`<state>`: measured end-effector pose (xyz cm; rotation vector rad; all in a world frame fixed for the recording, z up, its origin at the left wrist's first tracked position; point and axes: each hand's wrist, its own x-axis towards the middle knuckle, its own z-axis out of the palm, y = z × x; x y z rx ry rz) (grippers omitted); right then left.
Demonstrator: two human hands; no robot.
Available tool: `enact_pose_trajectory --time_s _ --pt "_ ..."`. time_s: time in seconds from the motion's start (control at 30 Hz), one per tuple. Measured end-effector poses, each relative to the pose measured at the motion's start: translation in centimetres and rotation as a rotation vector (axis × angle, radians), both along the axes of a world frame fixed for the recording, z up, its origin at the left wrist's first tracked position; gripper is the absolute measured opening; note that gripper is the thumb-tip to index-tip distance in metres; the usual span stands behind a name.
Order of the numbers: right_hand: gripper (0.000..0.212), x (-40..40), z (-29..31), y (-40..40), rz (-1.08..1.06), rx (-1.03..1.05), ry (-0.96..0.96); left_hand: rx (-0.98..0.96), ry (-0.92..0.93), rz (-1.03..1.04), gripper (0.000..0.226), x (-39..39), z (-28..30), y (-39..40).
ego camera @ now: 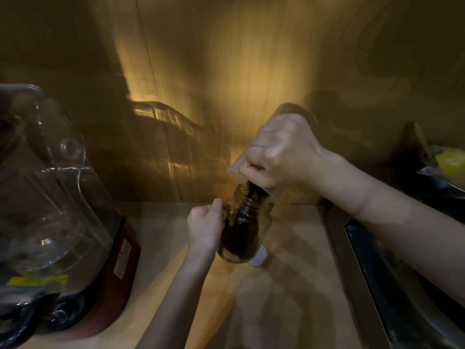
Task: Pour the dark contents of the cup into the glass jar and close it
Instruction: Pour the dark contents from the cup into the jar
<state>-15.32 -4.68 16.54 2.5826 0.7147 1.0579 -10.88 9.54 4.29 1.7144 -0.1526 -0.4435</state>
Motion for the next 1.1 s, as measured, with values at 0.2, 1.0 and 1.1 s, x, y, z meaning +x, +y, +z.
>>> enact_pose_trajectory --time_s 0.2,1.0,1.1 --pt "0.039 0.09 0.16 -0.17 -0.001 0.012 -0.002 0.001 -0.027 0.015 0.043 0.03 0.04 -0.06" --pt "0.052 0.12 -0.13 -0.41 0.006 0.006 -0.054 -0.035 0.005 -0.013 0.041 0.16 -0.08 -0.4" --pt "0.046 0.08 -0.02 -0.53 0.004 -0.017 -0.052 -0.029 0.006 -0.021 0.04 0.15 0.0 -0.47"
